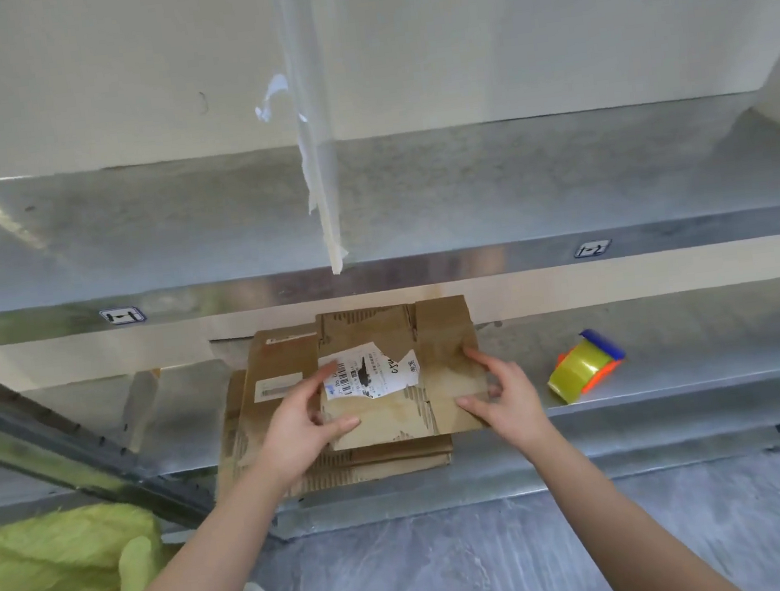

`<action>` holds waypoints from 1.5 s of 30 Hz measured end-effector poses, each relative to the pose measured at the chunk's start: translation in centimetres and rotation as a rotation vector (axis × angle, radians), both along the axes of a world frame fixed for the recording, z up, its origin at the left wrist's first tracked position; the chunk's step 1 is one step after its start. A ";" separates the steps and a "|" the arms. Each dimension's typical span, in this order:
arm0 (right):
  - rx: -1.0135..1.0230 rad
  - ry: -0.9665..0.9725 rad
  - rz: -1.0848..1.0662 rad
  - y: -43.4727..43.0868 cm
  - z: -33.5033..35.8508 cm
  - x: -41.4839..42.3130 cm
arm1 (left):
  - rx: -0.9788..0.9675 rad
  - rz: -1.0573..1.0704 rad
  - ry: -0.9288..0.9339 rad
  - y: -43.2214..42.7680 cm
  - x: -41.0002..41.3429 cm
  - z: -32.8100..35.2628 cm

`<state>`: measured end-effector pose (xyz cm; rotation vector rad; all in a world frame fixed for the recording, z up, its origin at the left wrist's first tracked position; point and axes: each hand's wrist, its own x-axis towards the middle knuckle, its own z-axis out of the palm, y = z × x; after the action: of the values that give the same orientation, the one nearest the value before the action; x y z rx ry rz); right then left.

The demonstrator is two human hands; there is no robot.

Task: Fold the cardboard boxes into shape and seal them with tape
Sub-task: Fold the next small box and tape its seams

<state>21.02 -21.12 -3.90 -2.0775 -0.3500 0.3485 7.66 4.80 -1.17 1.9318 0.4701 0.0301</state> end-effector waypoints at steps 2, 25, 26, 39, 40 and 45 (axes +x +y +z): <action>-0.004 -0.046 -0.024 -2.0 0.6 0.4 | -0.038 -0.010 -0.020 -2.0 0.8 0.6; -0.074 -0.018 0.012 -36.4 3.6 11.4 | -0.132 0.004 -0.069 -36.5 11.7 0.5; -0.074 -0.013 0.007 -37.5 3.4 12.4 | -0.146 -0.008 -0.066 -37.4 12.9 0.3; -0.100 0.105 -0.074 -45.9 -1.3 23.9 | -0.069 -0.052 0.004 -45.5 25.9 -3.9; -0.111 0.119 -0.066 -46.2 -1.7 24.4 | -0.060 -0.038 0.025 -45.9 26.3 -4.3; -0.131 0.191 -0.035 -47.5 -3.8 26.9 | -0.037 0.023 0.069 -48.1 27.7 -5.9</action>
<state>47.93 -68.59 -7.72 -2.1537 -0.1800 0.5569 35.36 -43.33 -7.11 1.8954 0.5352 -0.0298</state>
